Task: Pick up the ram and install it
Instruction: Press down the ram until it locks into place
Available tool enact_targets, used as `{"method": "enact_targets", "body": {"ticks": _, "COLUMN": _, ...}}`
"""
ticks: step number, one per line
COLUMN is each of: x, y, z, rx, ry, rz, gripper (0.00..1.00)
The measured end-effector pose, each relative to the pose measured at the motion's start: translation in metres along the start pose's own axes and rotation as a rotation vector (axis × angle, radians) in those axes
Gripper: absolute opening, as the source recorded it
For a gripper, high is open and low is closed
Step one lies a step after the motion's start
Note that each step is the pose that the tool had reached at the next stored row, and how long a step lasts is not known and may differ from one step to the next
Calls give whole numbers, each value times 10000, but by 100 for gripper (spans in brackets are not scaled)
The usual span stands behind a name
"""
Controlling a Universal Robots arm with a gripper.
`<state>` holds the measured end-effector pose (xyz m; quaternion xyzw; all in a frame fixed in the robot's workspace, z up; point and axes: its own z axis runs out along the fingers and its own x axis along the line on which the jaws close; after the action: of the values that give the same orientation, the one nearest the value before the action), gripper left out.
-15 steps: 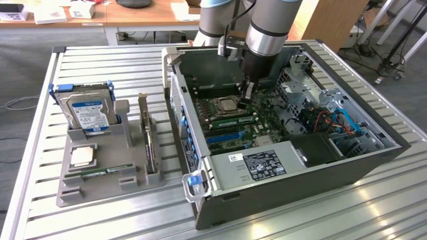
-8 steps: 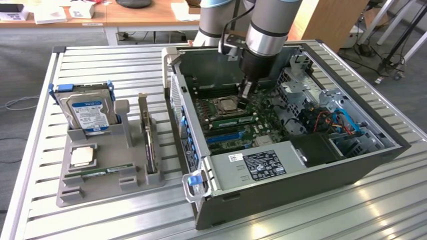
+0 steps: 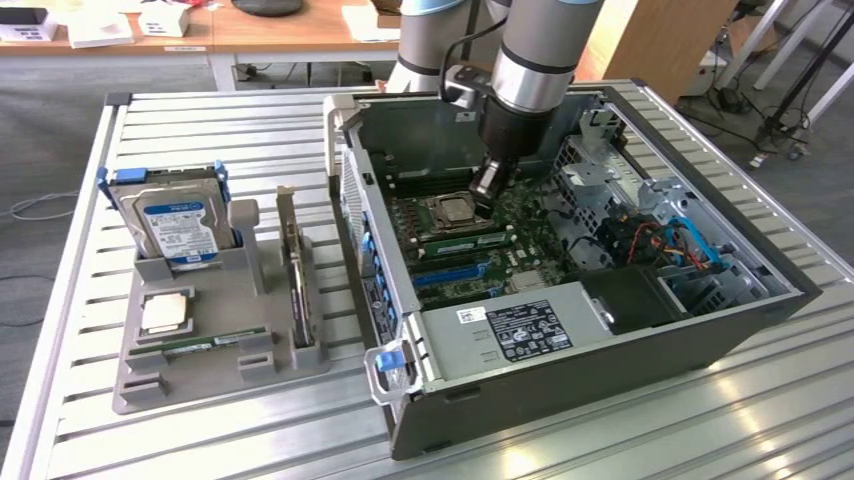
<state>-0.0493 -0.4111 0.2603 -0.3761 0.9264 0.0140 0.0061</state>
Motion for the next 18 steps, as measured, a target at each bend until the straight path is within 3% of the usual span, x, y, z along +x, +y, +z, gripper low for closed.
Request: {"method": "enact_targets", "body": {"ticks": 18, "x": 0, "y": 0, "z": 6, "rx": 72, "ry": -71, "rz": 3280, "gripper": 11}}
